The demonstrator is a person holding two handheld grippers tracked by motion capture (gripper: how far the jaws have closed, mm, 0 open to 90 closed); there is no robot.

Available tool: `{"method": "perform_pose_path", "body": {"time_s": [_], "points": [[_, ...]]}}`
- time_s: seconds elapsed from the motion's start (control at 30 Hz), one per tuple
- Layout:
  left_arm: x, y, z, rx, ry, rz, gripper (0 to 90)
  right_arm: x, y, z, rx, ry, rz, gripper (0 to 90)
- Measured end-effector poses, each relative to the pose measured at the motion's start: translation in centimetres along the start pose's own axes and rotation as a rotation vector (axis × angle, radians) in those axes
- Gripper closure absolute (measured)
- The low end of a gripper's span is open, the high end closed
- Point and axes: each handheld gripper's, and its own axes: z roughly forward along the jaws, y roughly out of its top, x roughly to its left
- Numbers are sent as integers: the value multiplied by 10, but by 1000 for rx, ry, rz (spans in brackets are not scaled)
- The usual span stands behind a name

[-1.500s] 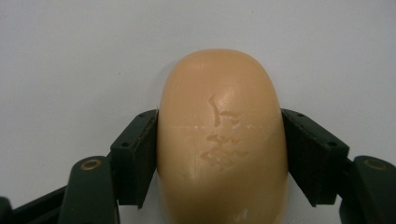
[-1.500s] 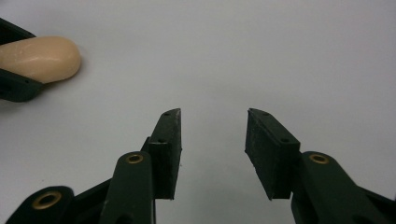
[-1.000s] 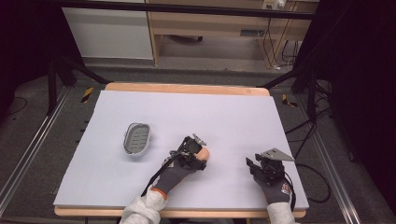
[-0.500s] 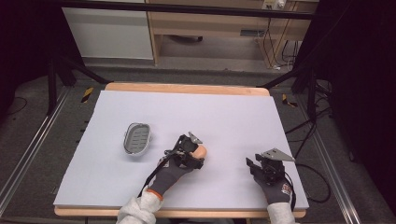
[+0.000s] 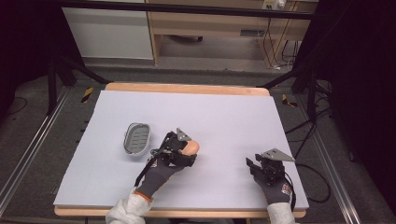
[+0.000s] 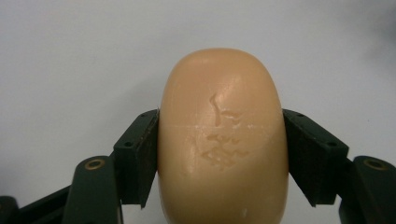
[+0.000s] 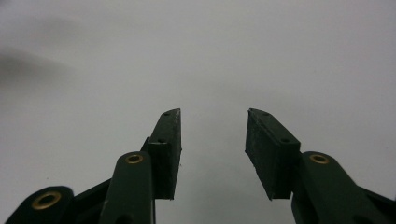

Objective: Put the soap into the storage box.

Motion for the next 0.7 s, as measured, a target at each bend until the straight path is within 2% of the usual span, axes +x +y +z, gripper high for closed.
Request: {"method": "perform_pose_path", "body": {"time_s": [0.37,0.53,0.7], "points": [[17,-5,-21,-40,26,-33,319,0,0,0,2,2,-3,555],[24,-8,-33,-78,46,-50,319,0,0,0,2,2,-3,554],[29,-10,-39,-86,57,-55,319,1,0,0,1,-1,-5,553]]}}
